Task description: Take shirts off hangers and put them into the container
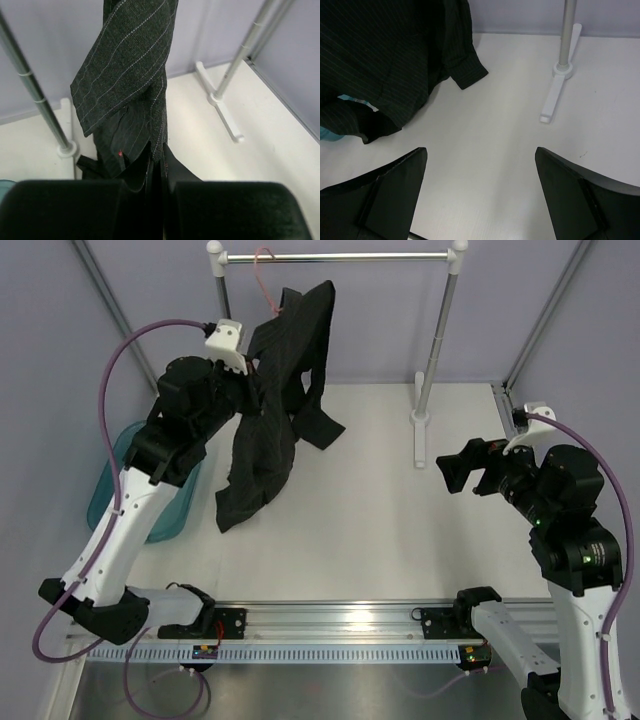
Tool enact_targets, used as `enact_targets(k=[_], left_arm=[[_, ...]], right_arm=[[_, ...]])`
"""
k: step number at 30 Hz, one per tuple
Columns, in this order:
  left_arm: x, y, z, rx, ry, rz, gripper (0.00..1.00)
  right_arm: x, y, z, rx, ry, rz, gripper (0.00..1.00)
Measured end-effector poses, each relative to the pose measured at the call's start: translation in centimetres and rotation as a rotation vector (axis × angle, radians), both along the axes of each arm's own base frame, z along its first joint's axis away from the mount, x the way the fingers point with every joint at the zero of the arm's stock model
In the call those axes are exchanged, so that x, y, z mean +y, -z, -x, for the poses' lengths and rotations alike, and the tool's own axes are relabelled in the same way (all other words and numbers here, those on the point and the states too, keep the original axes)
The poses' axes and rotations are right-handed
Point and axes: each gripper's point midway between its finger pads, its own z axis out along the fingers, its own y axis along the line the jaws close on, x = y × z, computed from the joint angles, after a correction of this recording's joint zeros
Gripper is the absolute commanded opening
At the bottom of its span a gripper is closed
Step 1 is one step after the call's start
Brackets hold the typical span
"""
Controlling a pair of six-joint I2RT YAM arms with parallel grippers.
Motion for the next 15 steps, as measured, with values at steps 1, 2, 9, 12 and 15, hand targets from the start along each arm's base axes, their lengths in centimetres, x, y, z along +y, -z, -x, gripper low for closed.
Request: enact_targets(k=[1,2,9,12,15], left_arm=[[-0.7,0.2,0.8,0.005,0.028,-0.001,0.00],[-1.4,0.3,1.5,0.008,0.054,0.000,0.00],[-6.8,4.3,6.1,0.078,0.238,-0.028,0.00],[-9.0,7.0,7.8,0.131,0.303,-0.054,0.00],[-10.6,9.1,9.3,0.174,0.355,-0.069,0.00]], right_arm=[[0.1,-0.2,0.1,-0.005,-0.008,-0.004,1.00],[0.2,-0.4,0.1,-0.009,-0.012,-0.006,0.99],[1.4,-1.2,-0.1,-0.021,-0.065,-0.047,0.99],[2.0,-1.5,-0.4,-0.022,-0.095,-0.067,0.99],[2.7,-1.6,-0.7,-0.015,-0.127,-0.091,0.99]])
